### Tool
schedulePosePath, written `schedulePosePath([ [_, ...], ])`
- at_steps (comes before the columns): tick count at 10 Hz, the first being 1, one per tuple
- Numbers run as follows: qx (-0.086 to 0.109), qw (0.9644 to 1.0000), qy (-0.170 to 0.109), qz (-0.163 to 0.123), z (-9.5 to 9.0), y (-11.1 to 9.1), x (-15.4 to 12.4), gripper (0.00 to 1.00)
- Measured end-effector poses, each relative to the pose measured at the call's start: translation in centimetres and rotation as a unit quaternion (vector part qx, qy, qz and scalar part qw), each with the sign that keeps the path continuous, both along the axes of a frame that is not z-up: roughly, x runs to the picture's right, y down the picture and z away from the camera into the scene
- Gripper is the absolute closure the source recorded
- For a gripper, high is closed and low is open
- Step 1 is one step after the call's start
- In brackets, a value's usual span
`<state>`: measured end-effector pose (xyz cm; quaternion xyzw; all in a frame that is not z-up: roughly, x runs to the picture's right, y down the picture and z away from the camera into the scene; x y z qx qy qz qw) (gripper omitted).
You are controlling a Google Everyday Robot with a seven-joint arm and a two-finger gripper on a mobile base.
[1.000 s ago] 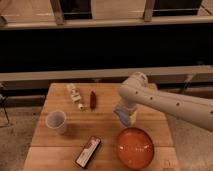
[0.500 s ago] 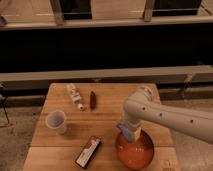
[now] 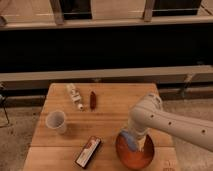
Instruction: Place the white sponge in the ceramic bowl
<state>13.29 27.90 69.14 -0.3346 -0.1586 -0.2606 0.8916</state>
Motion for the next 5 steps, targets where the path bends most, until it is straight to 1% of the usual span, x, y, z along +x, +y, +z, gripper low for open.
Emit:
schedulePosePath([
  [1, -0.003, 1.0, 0.001, 0.009, 0.0, 0.1, 0.6, 0.25],
  [2, 0.0, 1.0, 0.001, 0.007, 0.1, -0.3, 1.3, 0.2],
  [5, 0.001, 1.0, 0.0, 0.004, 0.4, -0.7, 0.0, 0.2],
])
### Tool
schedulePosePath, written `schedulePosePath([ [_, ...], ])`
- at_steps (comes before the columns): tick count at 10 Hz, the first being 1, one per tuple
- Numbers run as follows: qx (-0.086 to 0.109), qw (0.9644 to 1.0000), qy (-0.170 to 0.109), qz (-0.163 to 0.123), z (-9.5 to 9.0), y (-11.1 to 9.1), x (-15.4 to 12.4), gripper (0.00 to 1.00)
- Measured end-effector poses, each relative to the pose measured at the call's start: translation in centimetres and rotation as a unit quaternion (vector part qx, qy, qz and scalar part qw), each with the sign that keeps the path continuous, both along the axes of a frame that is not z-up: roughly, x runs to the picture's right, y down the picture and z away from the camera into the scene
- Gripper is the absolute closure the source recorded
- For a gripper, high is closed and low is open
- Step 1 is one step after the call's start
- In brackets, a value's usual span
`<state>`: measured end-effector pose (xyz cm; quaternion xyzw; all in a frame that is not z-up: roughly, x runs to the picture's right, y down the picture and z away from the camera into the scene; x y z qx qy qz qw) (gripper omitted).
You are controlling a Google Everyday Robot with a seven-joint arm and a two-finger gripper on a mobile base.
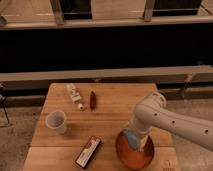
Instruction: Place the white sponge in the ceramic bowl
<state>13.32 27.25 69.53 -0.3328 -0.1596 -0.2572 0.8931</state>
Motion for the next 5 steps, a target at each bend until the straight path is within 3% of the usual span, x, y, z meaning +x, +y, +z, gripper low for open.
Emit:
schedulePosePath([
  [5, 0.001, 1.0, 0.0, 0.003, 0.2, -0.4, 1.0, 0.2],
])
